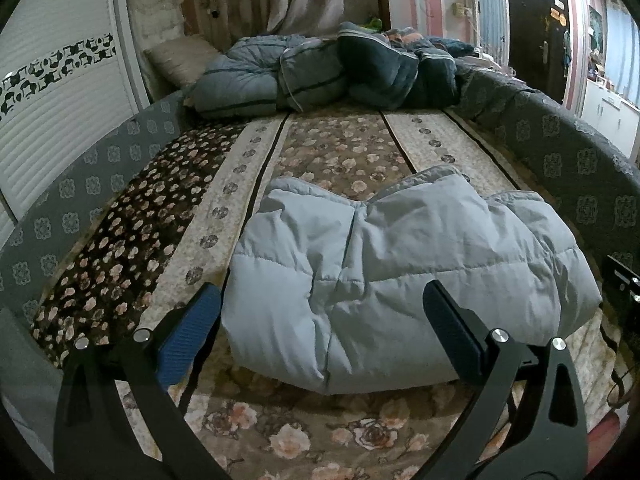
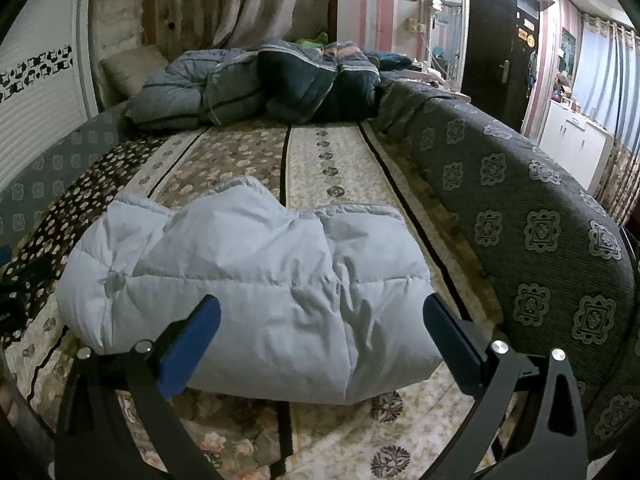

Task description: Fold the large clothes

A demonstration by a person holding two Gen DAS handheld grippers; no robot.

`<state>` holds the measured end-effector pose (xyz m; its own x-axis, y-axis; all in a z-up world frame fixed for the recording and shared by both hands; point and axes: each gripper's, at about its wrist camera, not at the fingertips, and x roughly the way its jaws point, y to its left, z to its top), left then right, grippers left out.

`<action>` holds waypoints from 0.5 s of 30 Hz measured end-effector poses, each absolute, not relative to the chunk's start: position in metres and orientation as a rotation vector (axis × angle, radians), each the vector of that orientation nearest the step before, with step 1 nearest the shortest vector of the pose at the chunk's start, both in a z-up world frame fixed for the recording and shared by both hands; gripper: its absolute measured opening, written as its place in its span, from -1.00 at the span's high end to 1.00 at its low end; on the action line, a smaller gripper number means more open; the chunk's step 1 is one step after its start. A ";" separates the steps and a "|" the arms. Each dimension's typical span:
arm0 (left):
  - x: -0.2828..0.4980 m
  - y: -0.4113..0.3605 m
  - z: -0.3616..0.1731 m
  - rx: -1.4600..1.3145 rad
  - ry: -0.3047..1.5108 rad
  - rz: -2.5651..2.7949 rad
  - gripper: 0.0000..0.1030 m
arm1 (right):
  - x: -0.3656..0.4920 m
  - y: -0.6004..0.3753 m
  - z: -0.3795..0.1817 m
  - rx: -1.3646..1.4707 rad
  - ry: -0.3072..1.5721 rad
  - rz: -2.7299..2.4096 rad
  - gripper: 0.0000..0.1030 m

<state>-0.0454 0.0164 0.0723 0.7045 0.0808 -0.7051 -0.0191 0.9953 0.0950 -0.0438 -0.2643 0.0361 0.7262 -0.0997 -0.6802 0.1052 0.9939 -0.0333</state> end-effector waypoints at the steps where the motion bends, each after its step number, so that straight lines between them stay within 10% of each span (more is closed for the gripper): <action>1: -0.045 0.018 0.073 0.078 0.788 0.057 -0.94 | -0.044 -0.264 0.037 0.007 0.747 -0.111 -0.96; 15: -0.042 0.023 0.067 0.067 0.799 0.080 -0.94 | -0.040 -0.269 0.035 0.007 0.739 -0.116 -0.96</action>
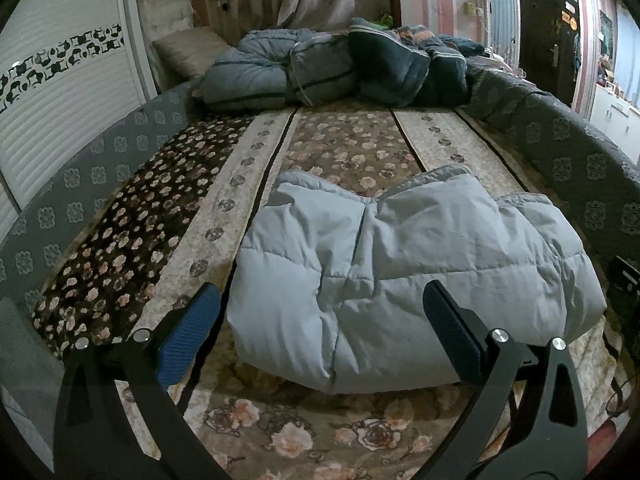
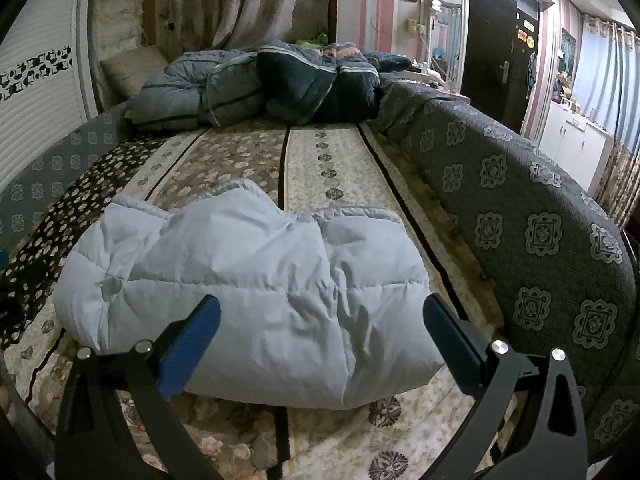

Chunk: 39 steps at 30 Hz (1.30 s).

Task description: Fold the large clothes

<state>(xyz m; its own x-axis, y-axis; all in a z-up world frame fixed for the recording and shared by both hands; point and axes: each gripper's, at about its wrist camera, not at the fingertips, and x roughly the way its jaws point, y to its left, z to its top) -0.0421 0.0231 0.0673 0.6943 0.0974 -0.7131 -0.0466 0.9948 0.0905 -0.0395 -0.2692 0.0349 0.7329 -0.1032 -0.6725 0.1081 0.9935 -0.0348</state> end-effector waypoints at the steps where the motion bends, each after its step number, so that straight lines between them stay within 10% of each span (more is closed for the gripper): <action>1: -0.042 0.024 0.067 0.068 0.799 0.081 -0.94 | -0.040 -0.269 0.035 0.007 0.738 -0.115 -0.96; 39: -0.054 0.037 0.062 0.026 0.801 0.084 -0.94 | -0.044 -0.263 0.035 -0.011 0.739 -0.118 -0.96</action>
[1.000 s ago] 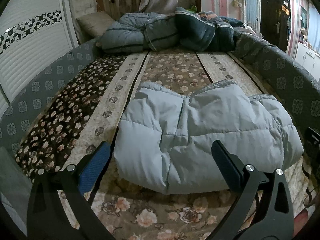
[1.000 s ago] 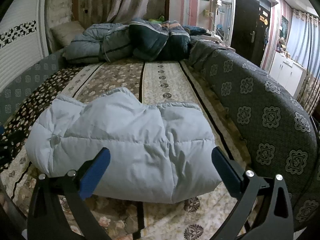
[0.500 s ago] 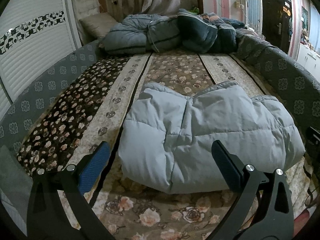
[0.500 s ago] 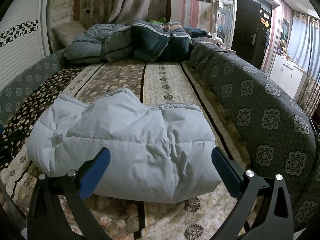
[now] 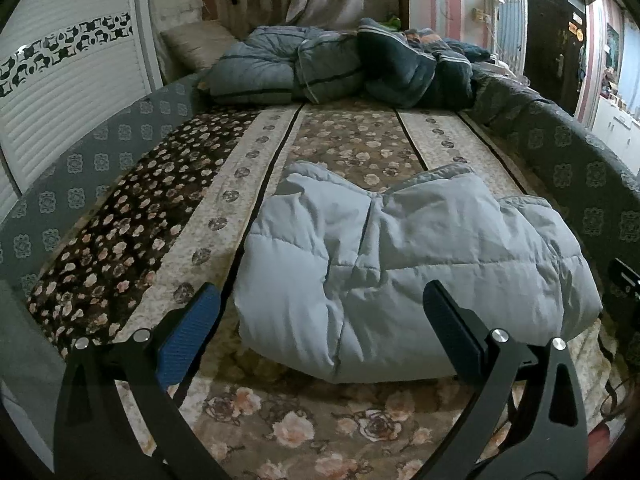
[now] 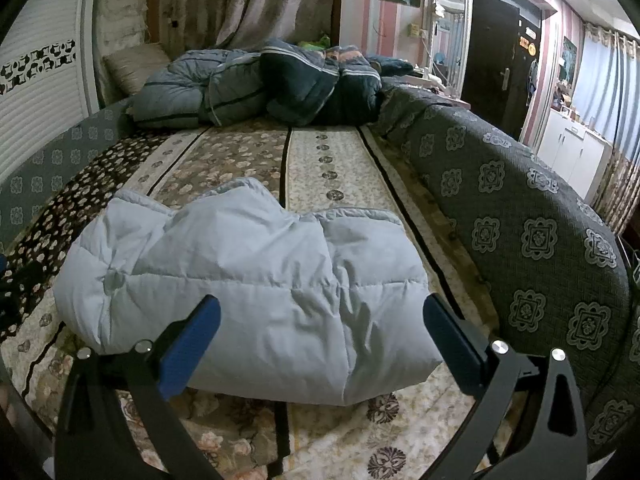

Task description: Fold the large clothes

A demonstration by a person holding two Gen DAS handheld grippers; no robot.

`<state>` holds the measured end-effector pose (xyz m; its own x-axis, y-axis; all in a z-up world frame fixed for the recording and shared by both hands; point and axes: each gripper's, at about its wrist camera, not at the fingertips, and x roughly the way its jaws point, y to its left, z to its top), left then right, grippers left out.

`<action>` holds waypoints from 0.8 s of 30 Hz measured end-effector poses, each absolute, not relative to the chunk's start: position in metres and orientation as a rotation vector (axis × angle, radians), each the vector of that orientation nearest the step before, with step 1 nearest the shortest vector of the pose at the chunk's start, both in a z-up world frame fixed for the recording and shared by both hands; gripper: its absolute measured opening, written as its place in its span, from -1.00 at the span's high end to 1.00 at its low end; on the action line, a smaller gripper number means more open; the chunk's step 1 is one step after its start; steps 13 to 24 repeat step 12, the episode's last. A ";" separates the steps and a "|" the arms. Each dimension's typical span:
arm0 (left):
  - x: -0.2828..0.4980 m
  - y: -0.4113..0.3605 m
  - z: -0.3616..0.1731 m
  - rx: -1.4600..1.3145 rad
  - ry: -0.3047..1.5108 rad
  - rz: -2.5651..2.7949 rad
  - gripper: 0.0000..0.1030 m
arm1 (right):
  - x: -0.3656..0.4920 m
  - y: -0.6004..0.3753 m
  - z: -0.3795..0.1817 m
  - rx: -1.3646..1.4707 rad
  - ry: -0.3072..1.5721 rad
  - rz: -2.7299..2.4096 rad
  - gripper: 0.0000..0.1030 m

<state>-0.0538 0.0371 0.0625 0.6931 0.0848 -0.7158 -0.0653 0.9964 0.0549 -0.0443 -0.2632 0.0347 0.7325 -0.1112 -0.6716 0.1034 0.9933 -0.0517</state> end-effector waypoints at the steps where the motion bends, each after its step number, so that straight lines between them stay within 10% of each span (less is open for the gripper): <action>1: -0.054 0.037 0.063 0.026 0.800 0.082 -0.94 | -0.044 -0.263 0.034 -0.013 0.739 -0.118 -0.96; 24: -0.055 0.036 0.065 0.022 0.805 0.075 -0.94 | -0.045 -0.264 0.035 -0.010 0.738 -0.118 -0.96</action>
